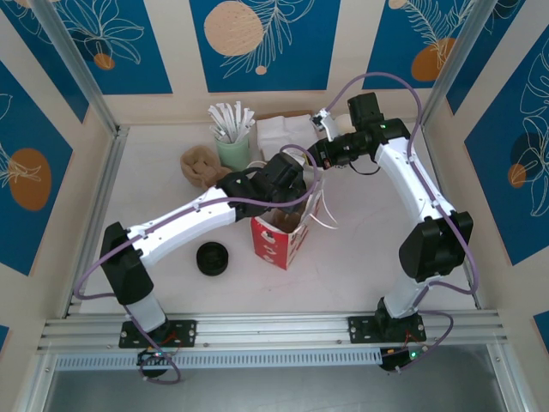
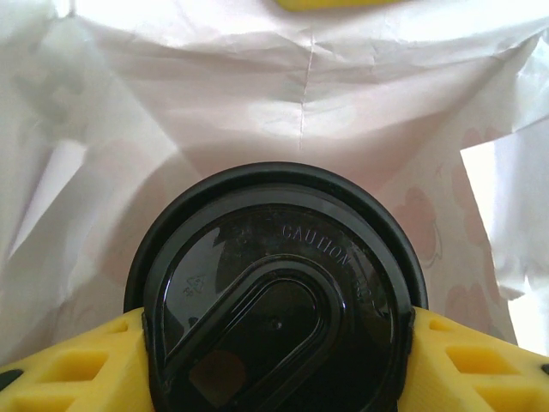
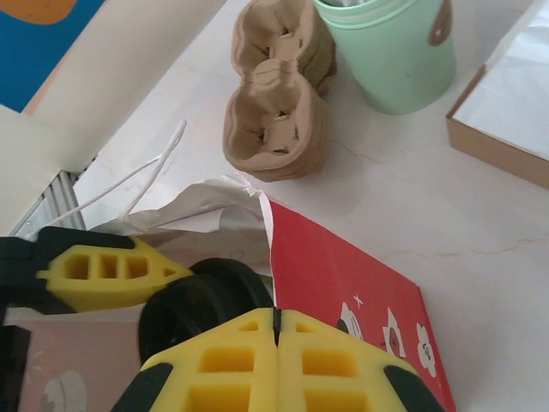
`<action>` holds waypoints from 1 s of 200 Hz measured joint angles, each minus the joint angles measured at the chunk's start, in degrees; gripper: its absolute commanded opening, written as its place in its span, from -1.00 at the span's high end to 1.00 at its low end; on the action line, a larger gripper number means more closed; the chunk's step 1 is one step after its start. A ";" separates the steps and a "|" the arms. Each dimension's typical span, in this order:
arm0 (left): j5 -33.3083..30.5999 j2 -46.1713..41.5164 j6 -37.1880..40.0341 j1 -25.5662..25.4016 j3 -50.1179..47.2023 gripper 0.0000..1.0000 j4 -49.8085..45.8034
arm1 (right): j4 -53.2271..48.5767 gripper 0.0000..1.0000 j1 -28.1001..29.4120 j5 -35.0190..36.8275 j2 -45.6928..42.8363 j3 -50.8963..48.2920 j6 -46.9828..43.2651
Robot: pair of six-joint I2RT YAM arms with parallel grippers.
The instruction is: Pack the takeout coffee
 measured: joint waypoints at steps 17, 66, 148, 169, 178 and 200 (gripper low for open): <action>-0.46 -0.02 0.15 -0.02 -0.85 -0.16 0.87 | 0.02 1.00 0.81 -0.81 -1.40 -0.37 -0.02; -1.33 -0.98 0.17 -0.76 -3.72 -0.16 2.40 | 0.83 1.00 2.23 -1.03 -5.86 -3.91 0.02; -2.03 -2.82 -0.79 -1.27 -7.32 -0.17 3.91 | 2.29 0.34 2.71 2.32 -6.58 -5.84 1.42; -2.05 -2.95 -0.96 -1.25 -7.48 -0.17 3.54 | 1.66 0.18 2.78 3.63 -5.68 -5.46 0.94; -2.05 -2.99 -0.98 -1.18 -7.48 -0.17 3.54 | 1.27 0.12 2.97 4.94 -5.09 -5.16 0.72; -2.08 -3.48 -0.96 -1.03 -7.48 -0.18 3.15 | 0.70 -0.03 3.17 8.15 -3.69 -4.42 -0.39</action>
